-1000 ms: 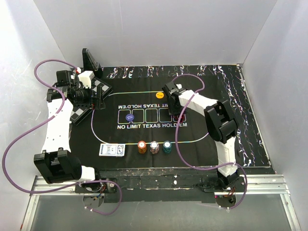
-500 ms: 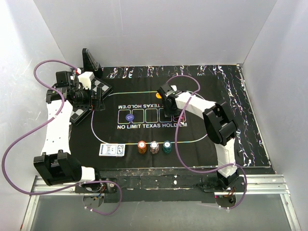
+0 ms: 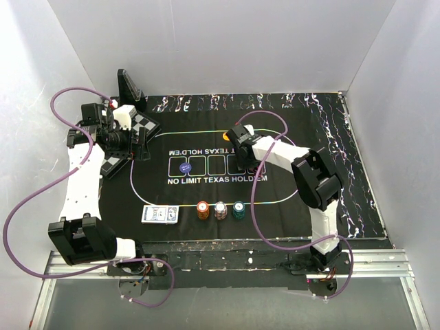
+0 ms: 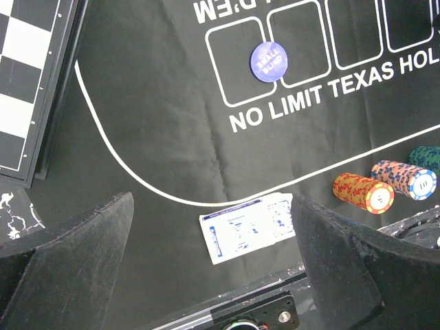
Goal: Distribute texas hold em gaming equipment
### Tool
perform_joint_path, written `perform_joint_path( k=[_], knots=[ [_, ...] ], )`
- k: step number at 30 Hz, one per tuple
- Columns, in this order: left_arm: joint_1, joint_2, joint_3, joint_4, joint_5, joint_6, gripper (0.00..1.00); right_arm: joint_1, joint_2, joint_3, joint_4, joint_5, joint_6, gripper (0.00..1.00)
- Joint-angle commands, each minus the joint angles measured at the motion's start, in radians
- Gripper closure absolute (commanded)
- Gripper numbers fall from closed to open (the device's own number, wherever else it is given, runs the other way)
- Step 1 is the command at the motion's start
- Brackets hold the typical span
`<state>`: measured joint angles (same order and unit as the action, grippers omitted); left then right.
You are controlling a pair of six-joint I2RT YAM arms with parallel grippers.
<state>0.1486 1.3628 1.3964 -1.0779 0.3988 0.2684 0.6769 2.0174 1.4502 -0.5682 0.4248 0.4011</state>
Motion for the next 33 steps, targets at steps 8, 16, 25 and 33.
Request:
perform_joint_path(
  k=[8,16,25,33],
  knots=[
    [0.008,-0.050,-0.004,-0.008,-0.021,0.026,0.00,-0.034,-0.114,-0.062,-0.021,-0.012,0.030,0.46],
    [0.006,-0.054,-0.002,-0.010,-0.029,0.038,0.00,-0.034,-0.023,0.139,-0.074,-0.050,-0.004,0.46],
    [0.006,-0.054,-0.004,-0.014,-0.029,0.051,0.00,-0.040,-0.028,-0.039,-0.024,-0.043,0.050,0.46],
    [0.006,-0.080,-0.002,-0.022,-0.040,0.061,0.00,-0.053,-0.143,-0.189,-0.013,-0.008,0.105,0.48]
  ],
)
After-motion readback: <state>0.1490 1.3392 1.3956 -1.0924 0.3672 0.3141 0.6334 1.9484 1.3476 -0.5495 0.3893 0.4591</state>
